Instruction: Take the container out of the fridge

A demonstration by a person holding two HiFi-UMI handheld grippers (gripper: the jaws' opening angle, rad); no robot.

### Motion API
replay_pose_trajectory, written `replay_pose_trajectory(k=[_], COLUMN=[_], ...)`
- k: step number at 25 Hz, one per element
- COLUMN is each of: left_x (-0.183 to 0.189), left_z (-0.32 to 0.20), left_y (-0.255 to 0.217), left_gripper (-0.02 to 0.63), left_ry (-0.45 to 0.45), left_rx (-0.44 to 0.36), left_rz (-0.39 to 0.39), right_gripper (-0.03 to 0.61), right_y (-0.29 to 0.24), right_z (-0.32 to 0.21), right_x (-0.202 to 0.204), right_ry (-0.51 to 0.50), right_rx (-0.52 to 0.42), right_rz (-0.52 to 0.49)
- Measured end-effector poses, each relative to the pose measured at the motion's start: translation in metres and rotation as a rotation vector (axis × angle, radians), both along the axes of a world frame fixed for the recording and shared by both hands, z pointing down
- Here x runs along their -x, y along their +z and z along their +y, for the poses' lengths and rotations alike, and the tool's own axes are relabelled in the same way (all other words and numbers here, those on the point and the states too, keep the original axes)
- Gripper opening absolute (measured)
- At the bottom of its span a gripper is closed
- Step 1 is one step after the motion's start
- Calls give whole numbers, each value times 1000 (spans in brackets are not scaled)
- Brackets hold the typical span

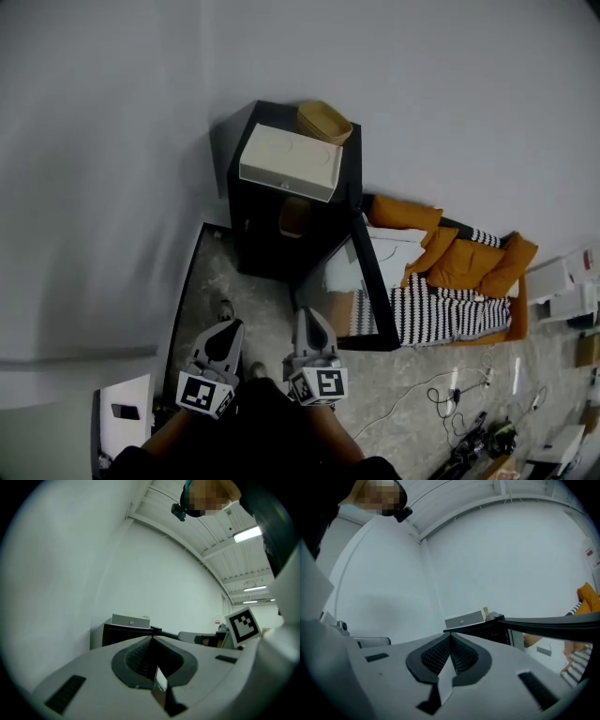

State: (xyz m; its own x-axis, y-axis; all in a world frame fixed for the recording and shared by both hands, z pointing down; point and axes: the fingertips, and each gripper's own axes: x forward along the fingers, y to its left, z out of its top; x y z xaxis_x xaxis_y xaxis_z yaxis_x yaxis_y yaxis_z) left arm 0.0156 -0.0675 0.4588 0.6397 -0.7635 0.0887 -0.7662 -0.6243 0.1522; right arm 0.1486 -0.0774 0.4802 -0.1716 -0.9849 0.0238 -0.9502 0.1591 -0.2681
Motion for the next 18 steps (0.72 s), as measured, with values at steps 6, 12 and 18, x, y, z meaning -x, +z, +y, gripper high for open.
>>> replay_pose_trajectory(k=[6,12,18], left_x=[-8,-15,-23], left_z=[-59,-109,-140], left_y=[-3,5,15], left_gripper=[5,5,5], left_ry=[46,93,128], left_rx=[-30,-33,-34], left_rz=[22,28,40], right_gripper=[2,2,2], right_y=[22,61,120], right_z=[-59,-119,-170], right_x=[-3,-10,-16], right_ry=[31,50,46], right_rx=[12,62,140], right_rz=[-54,-92,-257])
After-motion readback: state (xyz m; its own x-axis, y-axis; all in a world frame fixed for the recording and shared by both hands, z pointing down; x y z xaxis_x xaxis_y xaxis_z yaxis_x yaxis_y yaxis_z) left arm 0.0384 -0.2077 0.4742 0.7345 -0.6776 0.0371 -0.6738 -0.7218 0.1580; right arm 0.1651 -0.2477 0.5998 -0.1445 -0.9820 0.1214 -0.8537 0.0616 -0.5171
